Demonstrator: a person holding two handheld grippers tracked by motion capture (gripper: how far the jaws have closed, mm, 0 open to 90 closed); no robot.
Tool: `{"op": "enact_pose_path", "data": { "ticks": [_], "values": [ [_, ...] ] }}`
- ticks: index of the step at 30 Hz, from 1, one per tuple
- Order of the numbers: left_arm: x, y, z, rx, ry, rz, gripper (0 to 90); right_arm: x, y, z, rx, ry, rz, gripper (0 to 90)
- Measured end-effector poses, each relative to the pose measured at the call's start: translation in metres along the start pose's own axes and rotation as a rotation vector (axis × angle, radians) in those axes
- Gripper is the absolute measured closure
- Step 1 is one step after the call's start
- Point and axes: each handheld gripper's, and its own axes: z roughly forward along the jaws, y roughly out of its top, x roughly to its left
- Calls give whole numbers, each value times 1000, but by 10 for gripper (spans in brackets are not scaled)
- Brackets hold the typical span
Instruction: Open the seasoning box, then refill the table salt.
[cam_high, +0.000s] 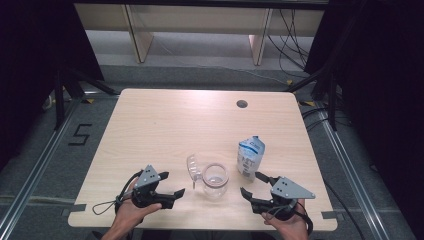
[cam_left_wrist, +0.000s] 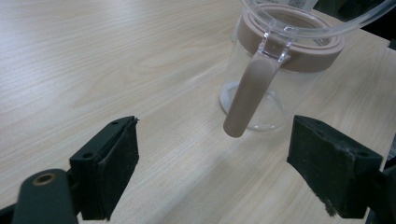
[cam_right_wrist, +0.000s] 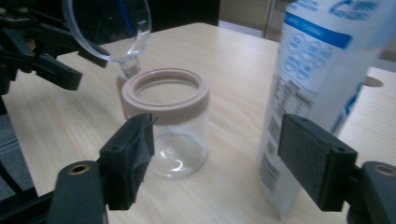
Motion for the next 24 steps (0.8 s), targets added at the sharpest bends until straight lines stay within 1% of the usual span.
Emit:
{"op": "enact_pose_path", "data": {
  "ticks": [1, 2, 3, 4, 5, 6, 7, 8, 9, 10, 11, 12, 13, 14, 15, 16, 17, 18, 19, 20, 21, 22, 23, 24],
  "values": [
    [0, 0, 0, 1, -1, 4, 157, -3, -3, -1, -11, -13, 10, 244],
    [0, 0, 0, 0, 1, 1, 157, -3, -3, -1, -11, -13, 10, 244],
    [0, 0, 0, -2, 2, 0, 156, -2, -4, -2, -12, -12, 45, 231],
    [0, 0, -1, 5, 12, 0, 156, -5, -4, -3, 2, -26, 21, 212],
    [0, 0, -1, 3, 10, 0, 157, -7, -5, -3, -1, -25, 27, 193],
    [0, 0, -1, 3, 10, 0, 156, -9, -7, -3, -17, -49, 30, 185],
    [0, 0, -1, 4, 10, 1, 156, -10, -7, -5, -3, -49, 49, 174],
    [0, 0, 0, 1, -1, 1, 156, -12, -9, -5, -7, -58, 36, 160],
    [-1, -1, 0, -3, 1, -2, 156, -16, -11, -5, -8, -62, 33, 157],
    [-1, 0, -1, 0, 4, 6, 156, -16, -11, -5, -8, -62, 33, 157],
    [-1, 0, -1, 2, 3, 12, 156, -17, -13, -6, -1, -77, 55, 157],
    [-1, 0, 0, 1, 2, 12, 156, -20, -13, -7, 7, -75, 59, 158],
    [-1, 0, 0, 7, 4, 16, 156, -23, -15, -6, -4, -72, 48, 156],
    [0, 0, 0, 4, -6, 11, 156, -25, -16, -7, 2, -90, 58, 156],
    [0, 0, 1, 3, -5, 9, 156, -27, -17, -8, 6, -83, 67, 156],
    [0, 0, 0, 3, -7, 11, 156, -30, -18, -7, -11, -84, 73, 156],
    [0, 0, 0, 2, -4, 9, 156, -30, -19, -8, -5, -88, 91, 156],
    [-1, 0, 0, 1, -1, 9, 156, -34, -19, -8, -1, -89, 64, 156],
    [-1, 0, 0, 5, 4, 10, 156, -34, -20, -8, -7, -87, 77, 158],
    [-1, 0, 0, 5, 3, 9, 156, -35, -20, -8, -2, -78, 72, 158],
    [0, 0, 1, 2, -9, 8, 155, -34, -21, -9, -4, -95, 94, 157],
    [0, 0, 1, 1, -10, 8, 155, -33, -21, -8, -8, -103, 110, 157],
    [-1, 0, 1, 2, -10, 9, 155, -34, -21, -8, -15, -104, 96, 157],
    [-1, 0, 0, 1, -11, 10, 155, -34, -21, -8, -15, -104, 96, 157]
  ]
}}
